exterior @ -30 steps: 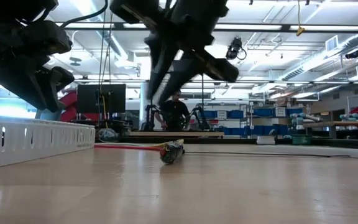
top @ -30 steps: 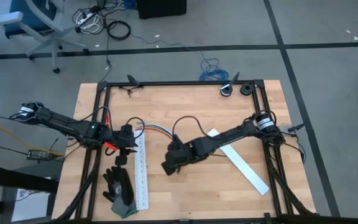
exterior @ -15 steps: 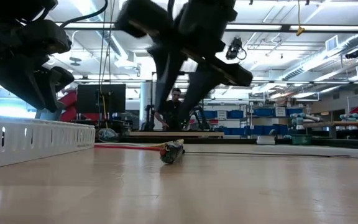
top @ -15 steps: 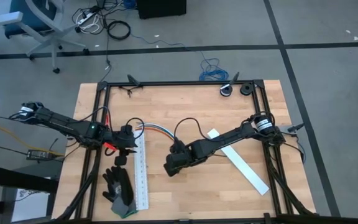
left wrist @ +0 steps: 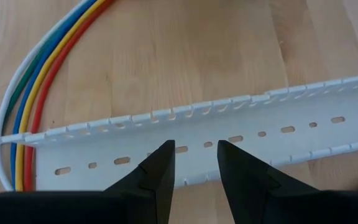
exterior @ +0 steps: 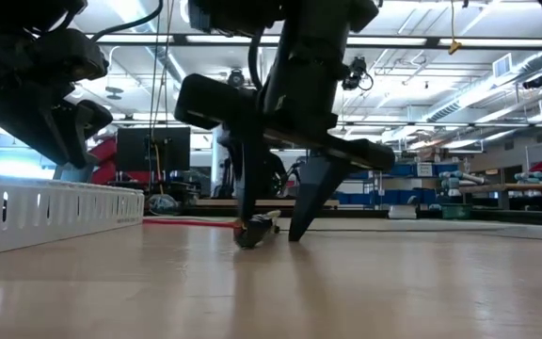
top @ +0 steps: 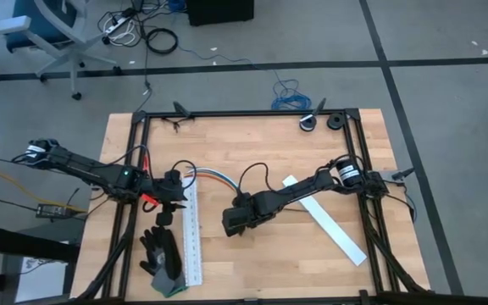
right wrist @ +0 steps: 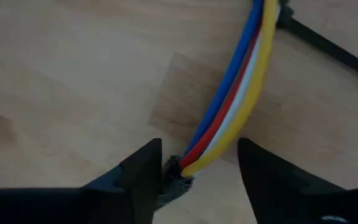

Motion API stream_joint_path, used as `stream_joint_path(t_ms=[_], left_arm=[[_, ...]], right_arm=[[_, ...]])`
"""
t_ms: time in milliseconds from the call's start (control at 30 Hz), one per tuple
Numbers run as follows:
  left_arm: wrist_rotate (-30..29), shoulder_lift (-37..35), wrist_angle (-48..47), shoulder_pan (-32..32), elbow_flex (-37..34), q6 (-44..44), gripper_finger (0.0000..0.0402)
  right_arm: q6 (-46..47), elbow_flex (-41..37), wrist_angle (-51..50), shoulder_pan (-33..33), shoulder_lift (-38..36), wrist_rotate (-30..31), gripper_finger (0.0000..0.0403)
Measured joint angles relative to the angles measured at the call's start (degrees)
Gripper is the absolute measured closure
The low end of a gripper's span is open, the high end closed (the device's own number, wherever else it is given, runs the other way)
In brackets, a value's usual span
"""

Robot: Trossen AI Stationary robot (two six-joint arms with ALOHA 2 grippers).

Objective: Ziptie cables
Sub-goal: Put the ziptied cable wires into the white cable duct

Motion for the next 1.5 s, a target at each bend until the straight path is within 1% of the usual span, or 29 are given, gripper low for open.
stream_joint_path(t_ms=[67,167,233,333,367,400,533,600,700,833,900,967,1067,1167,1267,1333,1400,1500], left_arm=[[0.0,0.0,0.1,0.0,0.0,0.0,0.0271],[0.0,0.0,0.1,0.0,0.0,0.1,0.0271],[-0.5,0.0,0.3,0.0,0.0,0.3,0.0271],[-3.2,0.0,-0.1,0.0,0.7,0.4,0.0271],[-4.0,0.0,-0.2,0.0,1.2,0.6,0.0271],[-4.9,0.0,-0.7,0.0,1.8,1.2,0.0271],[-5.9,0.0,-1.3,0.0,5.0,3.8,0.0271],[-6.3,0.0,-3.7,0.0,7.8,4.4,0.0271],[-8.0,0.0,-11.3,0.0,13.1,2.8,0.0271],[-8.1,-0.1,-25.3,0.0,19.6,-3.1,0.0271],[-6.8,-0.1,-30.9,0.0,20.9,-6.0,0.0271],[-5.4,-0.1,-33.3,0.0,20.8,-8.7,0.0271],[-1.5,0.9,-31.2,0.0,17.8,-12.5,0.0271],[2.0,3.8,-25.5,0.0,13.5,-15.1,0.0276],[2.9,8.2,-21.8,0.0,10.1,-17.0,0.0287],[2.9,11.2,-21.1,0.0,8.7,-18.0,0.0295],[3.1,14.1,-18.9,0.0,7.7,-18.3,0.0303],[5.5,17.1,-11.4,0.0,6.3,-17.6,0.031]], right_arm=[[-0.3,0.0,-0.5,0.0,0.1,0.1,0.0225],[-1.1,-0.1,-0.9,0.2,-0.6,1.5,0.0265],[-2.6,-0.2,-1.0,0.2,-1.2,1.7,0.0301],[-6.0,-0.4,-1.8,0.2,-1.5,1.7,0.0366],[-7.2,-0.4,-1.8,0.2,-1.5,1.8,0.0382],[-8.3,-0.4,-1.8,0.2,-1.5,2.0,0.0389],[-9.3,-0.4,-2.7,0.3,-1.5,5.0,0.0386],[-10.3,-0.4,-4.4,0.5,-1.6,6.9,0.0393],[-12.4,-0.4,-7.0,1.1,-1.8,10.5,0.0397],[-16.0,-0.6,-12.9,0.7,-2.8,15.4,0.0398],[-18.7,-0.6,-13.6,0.2,-3.6,18.1,0.0399],[-22.9,-0.6,-14.5,-0.8,-4.9,19.7,0.0399],[-31.5,-0.5,-13.3,-3.6,-6.4,19.7,0.04],[-40.0,-0.5,-12.1,-7.1,-8.3,19.7,0.0401],[-46.2,-0.5,-11.2,-10.6,-11.1,19.7,0.0401],[-49.7,-0.5,-9.9,-12.9,-12.7,19.6,0.0401],[-54.3,-0.5,-6.7,-15.2,-14.6,18.9,0.0401],[-60.6,-0.4,0.6,-19.1,-16.7,15.1,0.0401]])
